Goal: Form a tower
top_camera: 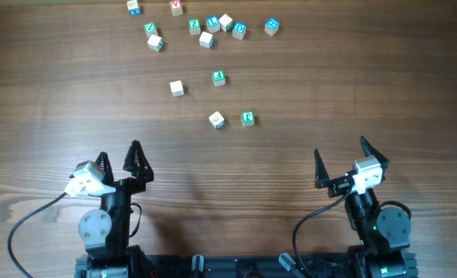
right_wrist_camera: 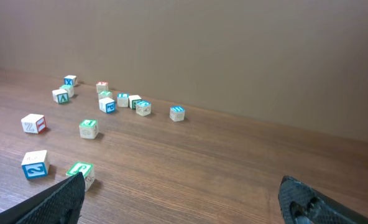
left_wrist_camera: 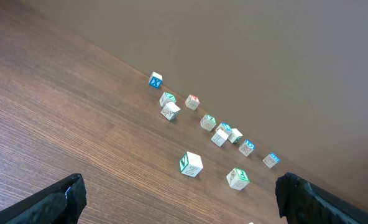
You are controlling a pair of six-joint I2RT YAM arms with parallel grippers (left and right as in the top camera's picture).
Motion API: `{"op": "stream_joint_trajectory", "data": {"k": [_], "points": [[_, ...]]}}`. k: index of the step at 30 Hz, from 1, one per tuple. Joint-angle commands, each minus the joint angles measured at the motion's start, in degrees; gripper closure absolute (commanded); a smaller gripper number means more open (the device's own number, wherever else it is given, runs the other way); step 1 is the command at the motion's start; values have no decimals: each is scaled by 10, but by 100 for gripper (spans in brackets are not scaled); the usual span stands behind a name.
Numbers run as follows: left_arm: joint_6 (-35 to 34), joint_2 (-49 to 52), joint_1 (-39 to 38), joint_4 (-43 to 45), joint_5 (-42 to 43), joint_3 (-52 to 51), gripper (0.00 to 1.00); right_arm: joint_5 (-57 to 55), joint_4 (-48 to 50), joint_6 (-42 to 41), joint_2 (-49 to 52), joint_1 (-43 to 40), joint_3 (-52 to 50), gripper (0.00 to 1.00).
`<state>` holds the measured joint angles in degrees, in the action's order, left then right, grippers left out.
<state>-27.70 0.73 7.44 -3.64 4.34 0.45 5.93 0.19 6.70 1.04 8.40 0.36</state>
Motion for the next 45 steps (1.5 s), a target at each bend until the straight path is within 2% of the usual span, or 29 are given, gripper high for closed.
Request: {"op": "stream_joint_trajectory", "data": {"k": [1, 7, 11, 14, 27, 45], "points": [[5, -5, -3, -5, 1, -1, 0, -8, 0, -7, -4, -3, -1, 0], [5, -4, -3, -5, 2, -1, 0, -8, 0, -7, -4, -3, -1, 0], [5, 11, -3, -7, 78, 3, 0, -8, 0, -7, -4, -3, -1, 0], [5, 49, -3, -5, 96, 3, 0, -8, 1, -7, -4, -3, -1, 0], [5, 174, -3, -4, 95, 3, 0, -8, 0, -7, -4, -3, -1, 0], [5, 199, -3, -4, 91, 3, 0, -8, 0, -7, -4, -3, -1, 0]]}}
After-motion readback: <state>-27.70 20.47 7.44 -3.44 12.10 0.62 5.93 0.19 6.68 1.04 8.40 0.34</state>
